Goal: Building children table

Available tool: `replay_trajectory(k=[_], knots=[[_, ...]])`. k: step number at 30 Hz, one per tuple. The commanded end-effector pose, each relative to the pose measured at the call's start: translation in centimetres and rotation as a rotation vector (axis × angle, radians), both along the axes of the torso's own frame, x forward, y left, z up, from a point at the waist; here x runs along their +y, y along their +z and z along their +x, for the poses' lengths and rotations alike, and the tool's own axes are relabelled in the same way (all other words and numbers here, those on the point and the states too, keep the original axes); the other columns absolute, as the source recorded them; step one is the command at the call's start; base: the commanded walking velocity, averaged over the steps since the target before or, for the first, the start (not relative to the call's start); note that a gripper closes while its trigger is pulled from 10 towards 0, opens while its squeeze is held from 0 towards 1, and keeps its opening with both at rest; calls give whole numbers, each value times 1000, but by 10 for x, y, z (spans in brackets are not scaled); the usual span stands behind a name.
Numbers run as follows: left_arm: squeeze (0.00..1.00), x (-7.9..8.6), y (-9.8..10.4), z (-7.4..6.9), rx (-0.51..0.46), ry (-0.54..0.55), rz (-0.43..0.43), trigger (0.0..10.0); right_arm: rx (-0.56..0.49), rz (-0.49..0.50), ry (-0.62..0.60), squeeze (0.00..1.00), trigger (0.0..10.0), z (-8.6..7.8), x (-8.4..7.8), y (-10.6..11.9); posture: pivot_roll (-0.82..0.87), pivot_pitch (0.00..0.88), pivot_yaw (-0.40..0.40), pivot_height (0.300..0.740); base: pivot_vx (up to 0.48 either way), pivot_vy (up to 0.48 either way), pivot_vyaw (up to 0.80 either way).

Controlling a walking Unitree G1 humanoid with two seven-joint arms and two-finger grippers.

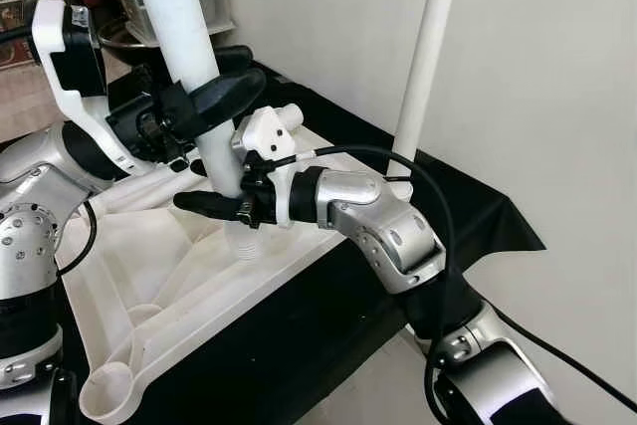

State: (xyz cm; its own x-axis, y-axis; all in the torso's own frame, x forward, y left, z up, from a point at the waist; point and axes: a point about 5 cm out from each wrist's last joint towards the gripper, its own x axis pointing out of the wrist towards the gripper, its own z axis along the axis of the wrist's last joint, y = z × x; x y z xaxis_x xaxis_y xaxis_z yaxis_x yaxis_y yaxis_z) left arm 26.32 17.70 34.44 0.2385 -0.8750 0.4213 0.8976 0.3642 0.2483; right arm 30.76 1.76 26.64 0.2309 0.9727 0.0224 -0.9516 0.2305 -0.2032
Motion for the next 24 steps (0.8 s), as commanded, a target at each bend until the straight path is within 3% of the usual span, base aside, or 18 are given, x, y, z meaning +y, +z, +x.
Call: replay_trajectory(k=[1,4,5,7,8,9,16,24], knots=[[0,-14,-6,-5,13,-112,30,0,-37,100,18,0,0,-5,1,18,37,52,10,740,0,0,0],[0,-15,-5,-5,5,-104,27,0,-36,99,23,0,0,-5,2,18,31,53,8,740,0,0,0],[0,-15,-5,-3,12,-88,15,1529,-32,97,17,0,0,-5,2,18,28,54,7,740,0,0,0],[0,-15,-5,-3,12,-88,15,1529,-32,97,17,0,0,-5,2,18,28,54,7,740,0,0,0],[98,-15,-4,-2,16,-72,5,8196,-30,95,13,0,0,-5,2,17,28,54,7,740,0,0,0],[1000,-15,-4,-2,19,-84,-1,10000,-27,93,6,0,0,-4,2,17,26,55,6,740,0,0,0],[1000,-12,3,-2,3,-73,-43,10000,-21,90,-12,0,0,-2,1,15,26,55,6,740,0,0,0],[1000,6,14,1,-29,24,-97,10000,-7,92,-68,0,0,6,-4,12,22,44,10,740,0,0,0]])
